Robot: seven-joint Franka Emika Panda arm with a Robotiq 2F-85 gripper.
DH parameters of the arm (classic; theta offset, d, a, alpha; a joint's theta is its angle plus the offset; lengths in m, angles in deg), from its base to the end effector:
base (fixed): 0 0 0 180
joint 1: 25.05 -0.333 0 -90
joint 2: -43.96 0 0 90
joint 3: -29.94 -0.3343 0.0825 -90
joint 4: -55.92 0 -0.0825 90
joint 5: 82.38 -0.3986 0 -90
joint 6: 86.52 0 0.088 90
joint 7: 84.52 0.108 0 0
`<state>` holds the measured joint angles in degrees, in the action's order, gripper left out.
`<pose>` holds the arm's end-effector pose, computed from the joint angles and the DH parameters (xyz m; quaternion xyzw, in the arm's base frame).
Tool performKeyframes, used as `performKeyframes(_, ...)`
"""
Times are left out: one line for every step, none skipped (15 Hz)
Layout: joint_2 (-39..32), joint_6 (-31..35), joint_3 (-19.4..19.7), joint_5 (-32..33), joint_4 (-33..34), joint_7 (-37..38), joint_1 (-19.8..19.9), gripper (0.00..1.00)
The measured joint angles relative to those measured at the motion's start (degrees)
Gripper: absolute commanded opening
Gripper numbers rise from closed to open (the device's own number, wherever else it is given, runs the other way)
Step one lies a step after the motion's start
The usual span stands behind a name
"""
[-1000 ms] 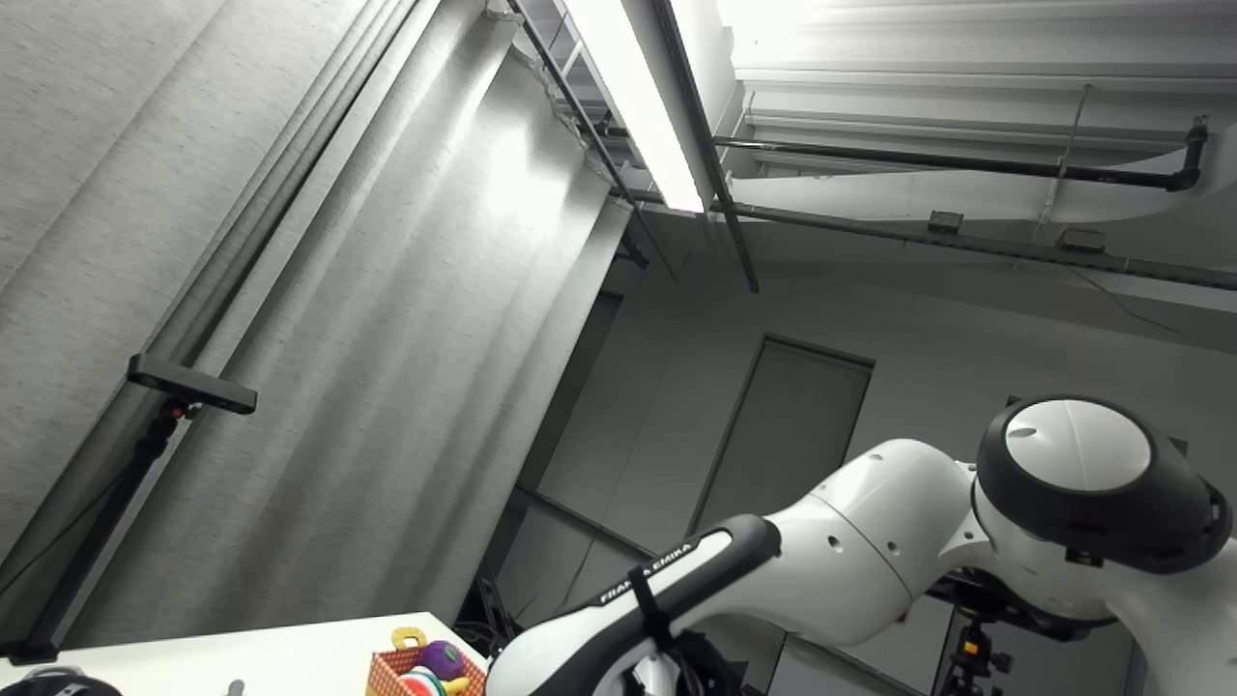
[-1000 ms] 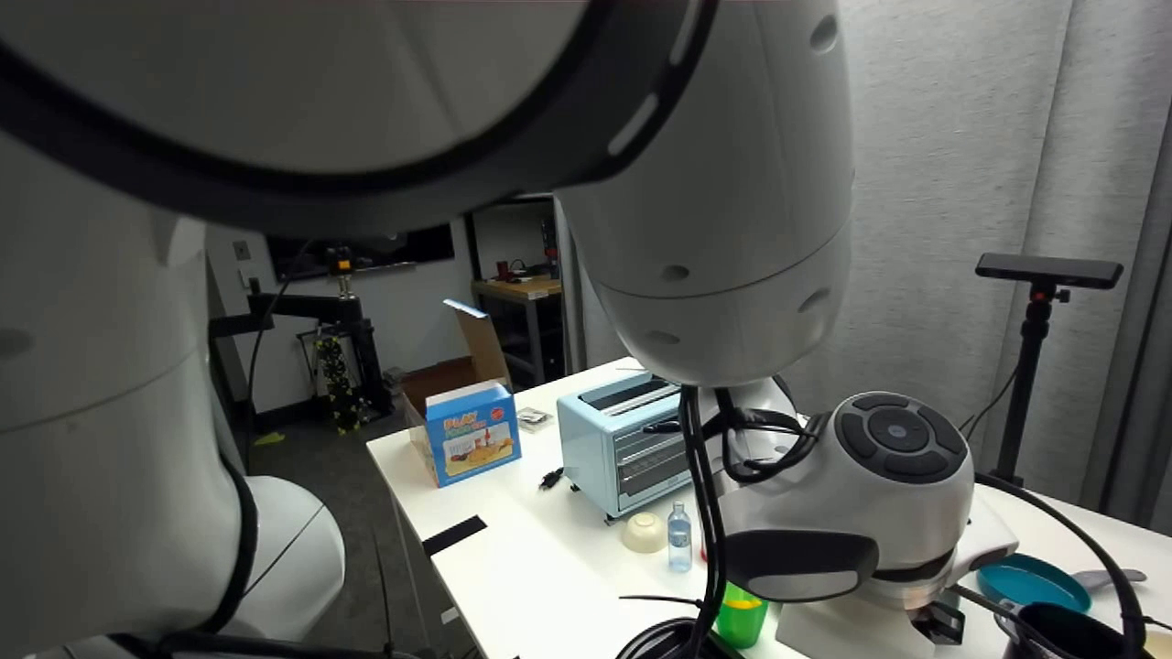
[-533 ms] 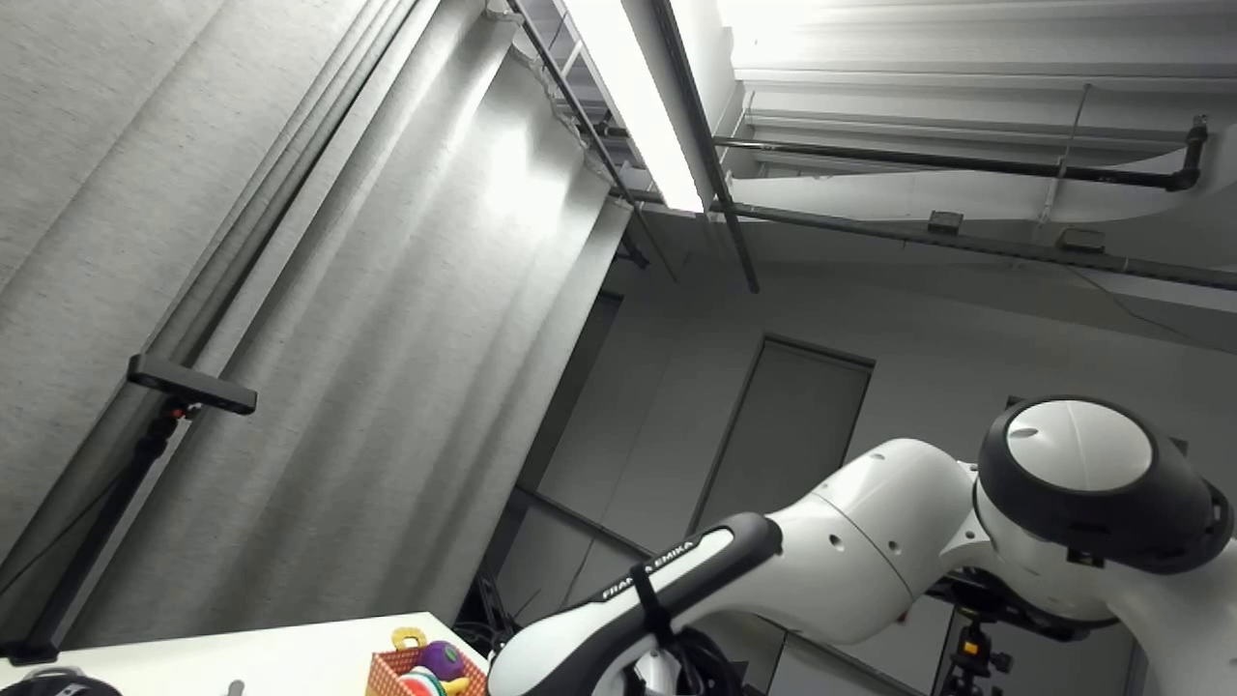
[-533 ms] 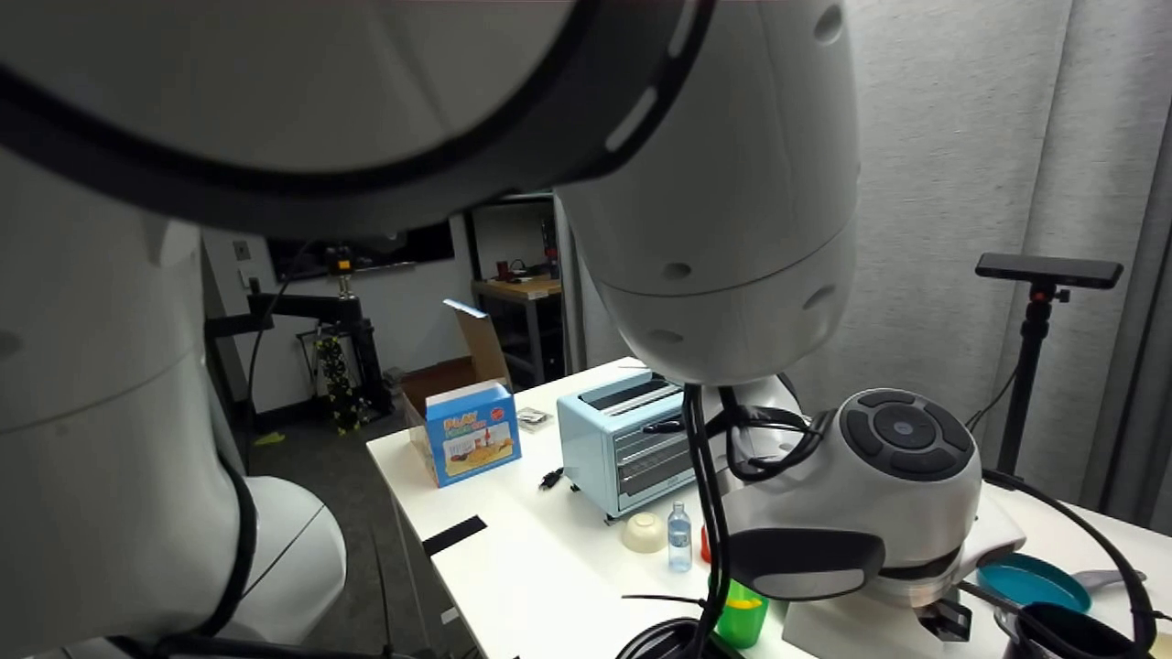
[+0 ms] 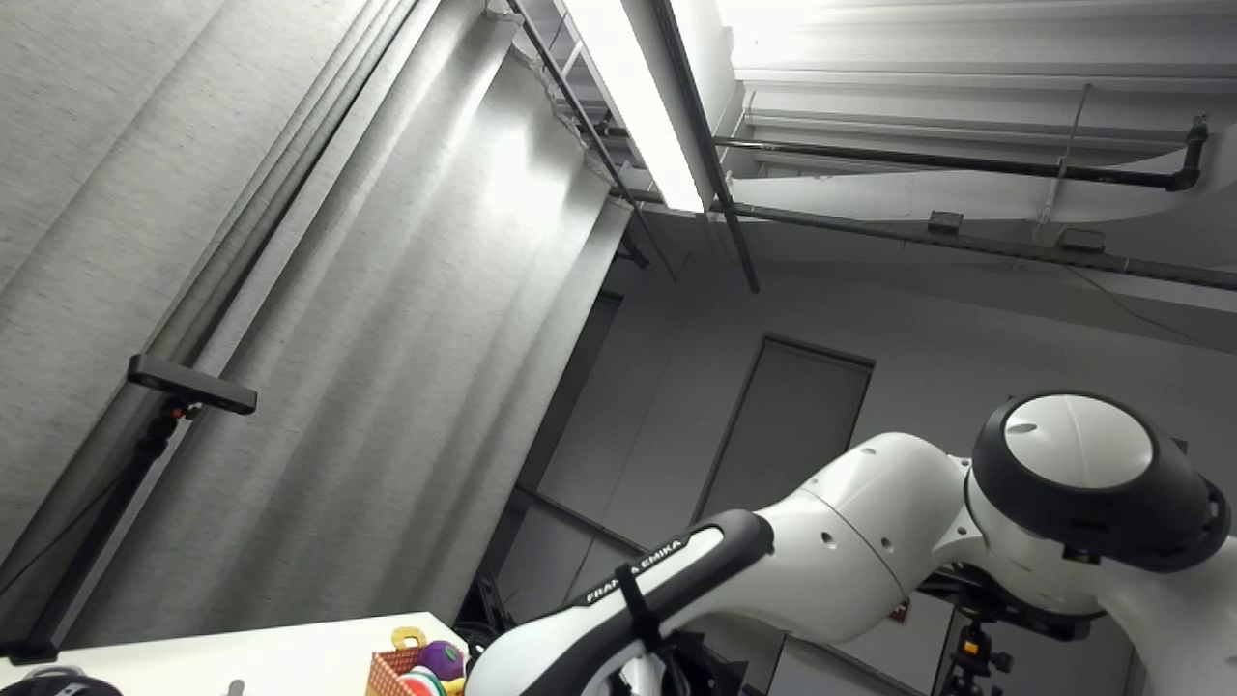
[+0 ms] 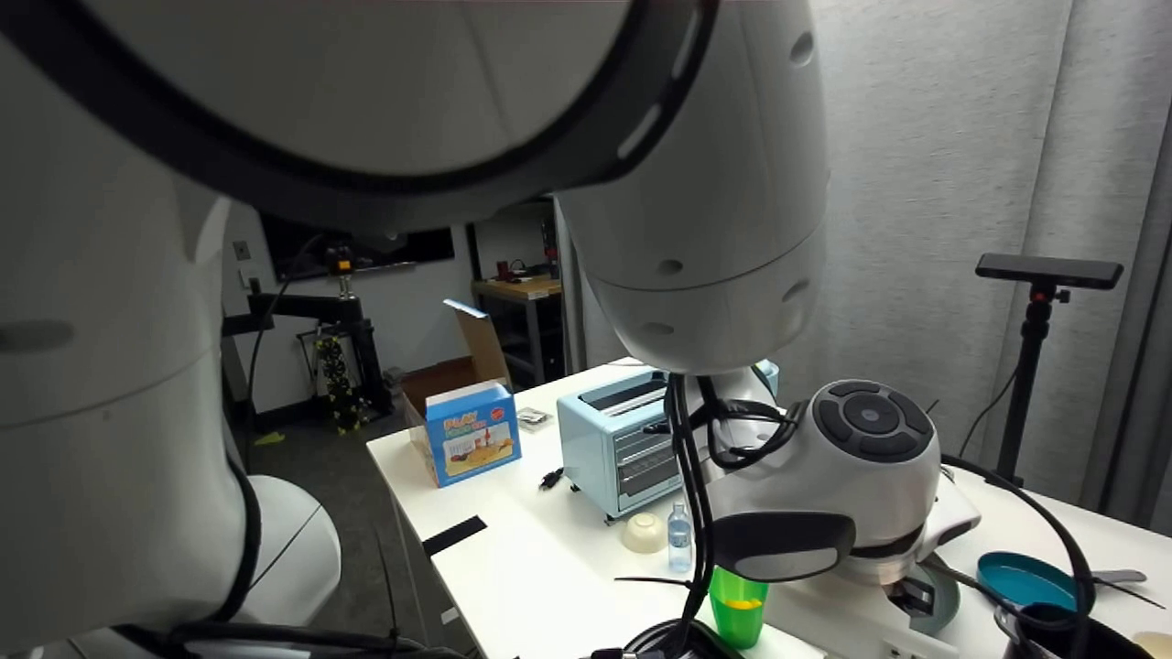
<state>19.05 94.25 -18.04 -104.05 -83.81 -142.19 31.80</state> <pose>0.5174 -0.1050 0.2222 -0.9519 -0.1715 -0.2472 0.0577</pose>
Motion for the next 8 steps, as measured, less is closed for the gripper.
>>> performKeyframes(0.0, 0.0, 0.3, 0.0, 0.0, 0.0, -0.6, 0.04)
performKeyframes(0.0, 0.0, 0.6, 0.1, 0.0, 0.0, -1.1, 0.04)
performKeyframes(0.0, 0.0, 0.9, 0.2, 0.0, 0.0, -1.5, 0.04)
performKeyframes(0.0, 0.0, 1.2, 0.2, 0.1, 0.0, -1.7, 0.04)
performKeyframes(0.0, 0.0, 1.4, 0.3, 0.3, 0.0, -1.8, 0.04)
performKeyframes(0.0, 0.0, 1.6, 0.3, 0.5, -0.1, -1.9, 0.04)
performKeyframes(0.0, 0.0, 1.8, 0.4, 0.6, -0.1, -1.9, 0.04)
performKeyframes(0.1, 0.0, 2.0, 0.5, 0.8, -0.3, -1.9, 0.04)
